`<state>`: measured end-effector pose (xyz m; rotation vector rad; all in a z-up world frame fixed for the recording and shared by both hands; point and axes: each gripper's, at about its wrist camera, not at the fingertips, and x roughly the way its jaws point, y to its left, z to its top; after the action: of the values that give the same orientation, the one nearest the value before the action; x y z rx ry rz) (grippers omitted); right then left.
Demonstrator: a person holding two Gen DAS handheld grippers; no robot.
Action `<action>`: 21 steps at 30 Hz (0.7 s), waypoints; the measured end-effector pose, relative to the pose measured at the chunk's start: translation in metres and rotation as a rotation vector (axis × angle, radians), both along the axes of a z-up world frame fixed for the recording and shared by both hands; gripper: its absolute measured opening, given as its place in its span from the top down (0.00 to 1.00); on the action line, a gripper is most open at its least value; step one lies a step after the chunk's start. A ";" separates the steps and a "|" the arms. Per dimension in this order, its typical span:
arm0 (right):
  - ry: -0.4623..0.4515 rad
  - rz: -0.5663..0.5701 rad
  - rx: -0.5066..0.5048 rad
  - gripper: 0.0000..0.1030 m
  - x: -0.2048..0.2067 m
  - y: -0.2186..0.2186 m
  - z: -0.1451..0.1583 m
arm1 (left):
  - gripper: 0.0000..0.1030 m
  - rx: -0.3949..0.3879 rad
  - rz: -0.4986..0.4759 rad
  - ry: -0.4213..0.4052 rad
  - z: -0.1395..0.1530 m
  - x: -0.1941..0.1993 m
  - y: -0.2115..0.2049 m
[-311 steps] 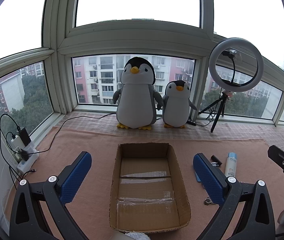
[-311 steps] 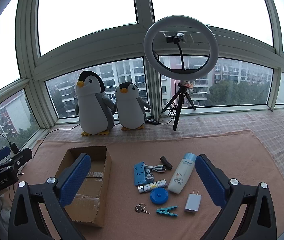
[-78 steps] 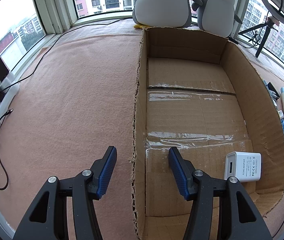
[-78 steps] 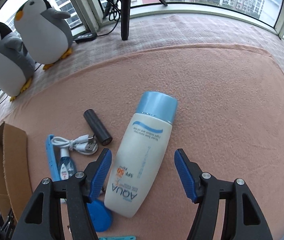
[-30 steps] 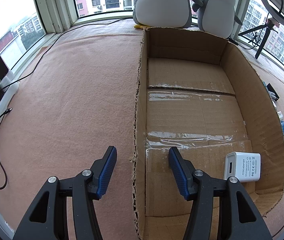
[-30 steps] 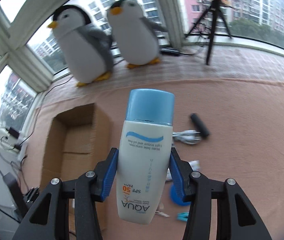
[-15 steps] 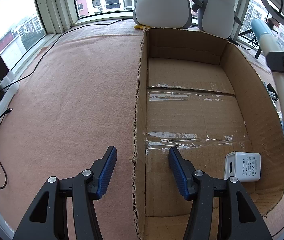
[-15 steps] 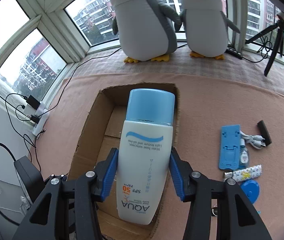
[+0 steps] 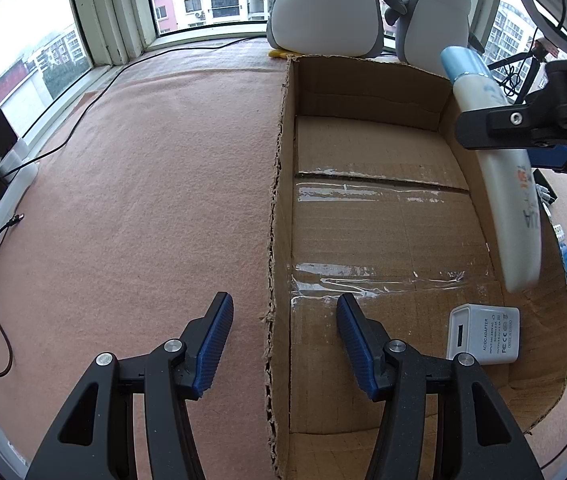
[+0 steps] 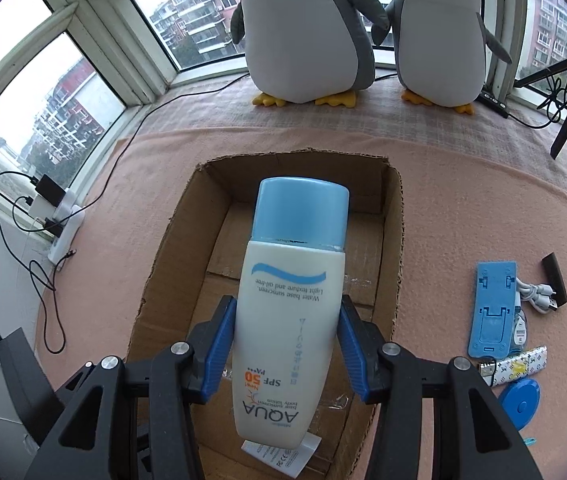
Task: Organize rigid objects
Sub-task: 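Grasp the sunscreen bottle with the right gripper and carry it over the box, then lower the bottle into the box and open the right gripper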
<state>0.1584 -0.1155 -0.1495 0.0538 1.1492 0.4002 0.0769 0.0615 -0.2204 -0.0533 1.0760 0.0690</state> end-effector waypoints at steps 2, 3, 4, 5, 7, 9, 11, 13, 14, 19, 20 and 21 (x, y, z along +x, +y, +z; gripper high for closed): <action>0.004 0.002 -0.005 0.55 0.001 0.001 -0.003 | 0.44 -0.001 0.001 0.000 0.000 0.000 0.000; 0.004 0.003 -0.006 0.55 0.001 0.002 -0.004 | 0.44 0.000 0.001 0.000 0.000 0.000 0.000; 0.003 0.003 -0.009 0.55 0.000 0.002 -0.004 | 0.44 0.000 0.000 0.000 0.000 0.000 0.000; 0.003 0.002 -0.010 0.55 0.001 0.003 -0.005 | 0.44 0.001 0.000 0.000 0.000 0.000 0.000; 0.004 0.000 -0.011 0.55 0.002 0.004 -0.006 | 0.44 0.003 -0.001 0.000 0.000 0.000 0.000; 0.008 0.003 -0.011 0.55 0.003 0.004 -0.007 | 0.44 0.004 -0.002 0.000 0.000 0.000 0.000; 0.021 0.005 -0.009 0.54 0.004 0.005 -0.009 | 0.44 0.003 -0.001 0.000 0.000 0.000 0.000; 0.023 -0.004 -0.003 0.50 0.005 0.003 -0.010 | 0.44 0.004 -0.001 0.000 0.000 0.000 0.000; 0.024 -0.006 0.005 0.44 0.006 0.003 -0.009 | 0.44 0.003 -0.002 0.000 0.000 0.000 0.000; 0.017 -0.012 0.004 0.40 0.006 0.002 -0.007 | 0.44 0.005 -0.003 0.000 0.000 0.000 -0.001; 0.018 -0.013 0.005 0.39 0.006 0.002 -0.007 | 0.44 0.005 -0.003 0.000 0.000 -0.001 -0.001; 0.017 -0.015 0.004 0.39 0.006 0.001 -0.008 | 0.44 0.005 -0.003 0.000 0.000 0.000 -0.001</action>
<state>0.1641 -0.1143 -0.1571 0.0698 1.1644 0.3898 0.0765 0.0605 -0.2204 -0.0472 1.0756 0.0686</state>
